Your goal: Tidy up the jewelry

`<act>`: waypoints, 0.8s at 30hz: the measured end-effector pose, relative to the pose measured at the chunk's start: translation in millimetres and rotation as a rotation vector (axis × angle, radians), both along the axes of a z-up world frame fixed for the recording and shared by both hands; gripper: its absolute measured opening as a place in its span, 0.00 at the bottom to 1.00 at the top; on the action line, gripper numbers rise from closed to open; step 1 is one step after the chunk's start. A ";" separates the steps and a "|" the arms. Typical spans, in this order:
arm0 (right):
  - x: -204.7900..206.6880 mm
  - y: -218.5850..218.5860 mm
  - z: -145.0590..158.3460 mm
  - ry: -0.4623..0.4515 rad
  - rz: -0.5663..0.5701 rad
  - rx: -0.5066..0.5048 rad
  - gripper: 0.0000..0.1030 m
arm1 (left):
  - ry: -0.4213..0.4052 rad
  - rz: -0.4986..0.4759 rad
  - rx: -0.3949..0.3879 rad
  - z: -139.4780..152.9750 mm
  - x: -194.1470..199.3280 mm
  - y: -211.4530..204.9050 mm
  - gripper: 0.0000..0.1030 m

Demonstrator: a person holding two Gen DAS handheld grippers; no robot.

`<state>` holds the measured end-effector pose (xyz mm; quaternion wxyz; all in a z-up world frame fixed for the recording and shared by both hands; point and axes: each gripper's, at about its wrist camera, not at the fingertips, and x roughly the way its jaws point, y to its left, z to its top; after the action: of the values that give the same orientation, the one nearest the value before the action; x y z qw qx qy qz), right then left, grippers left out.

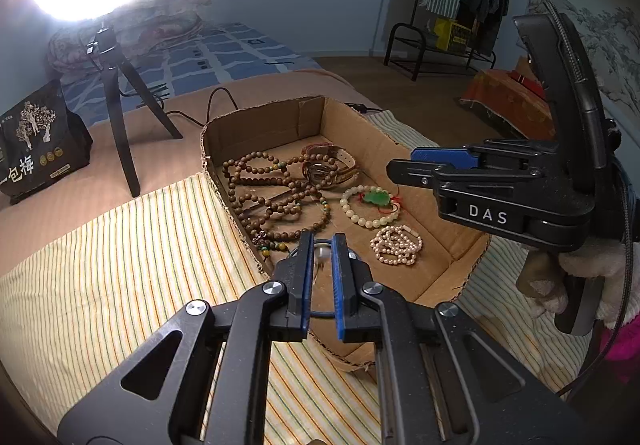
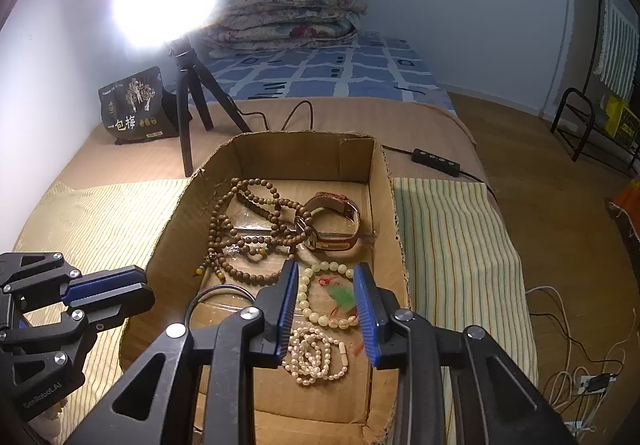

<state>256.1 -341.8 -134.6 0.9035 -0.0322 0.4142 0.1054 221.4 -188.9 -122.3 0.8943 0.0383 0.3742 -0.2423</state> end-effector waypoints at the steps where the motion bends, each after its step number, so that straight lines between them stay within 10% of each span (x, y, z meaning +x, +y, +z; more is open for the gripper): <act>1: 0.0 0.0 0.6 -0.001 -0.001 -0.002 0.34 | 0.001 0.000 0.001 0.1 0.1 0.2 0.06; 5: -3.7 0.7 5.2 -0.019 -0.009 -0.017 0.56 | -0.009 0.006 0.001 2.9 -3.1 2.8 0.42; 24: -37.2 12.0 53.1 -0.112 -0.041 -0.046 0.88 | -0.082 0.057 0.000 40.2 -31.6 30.9 0.43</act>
<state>219.0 -329.8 -81.4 0.9263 -0.0503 0.3658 0.0753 189.7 -158.0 -82.0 0.9153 0.0377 0.3384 -0.2150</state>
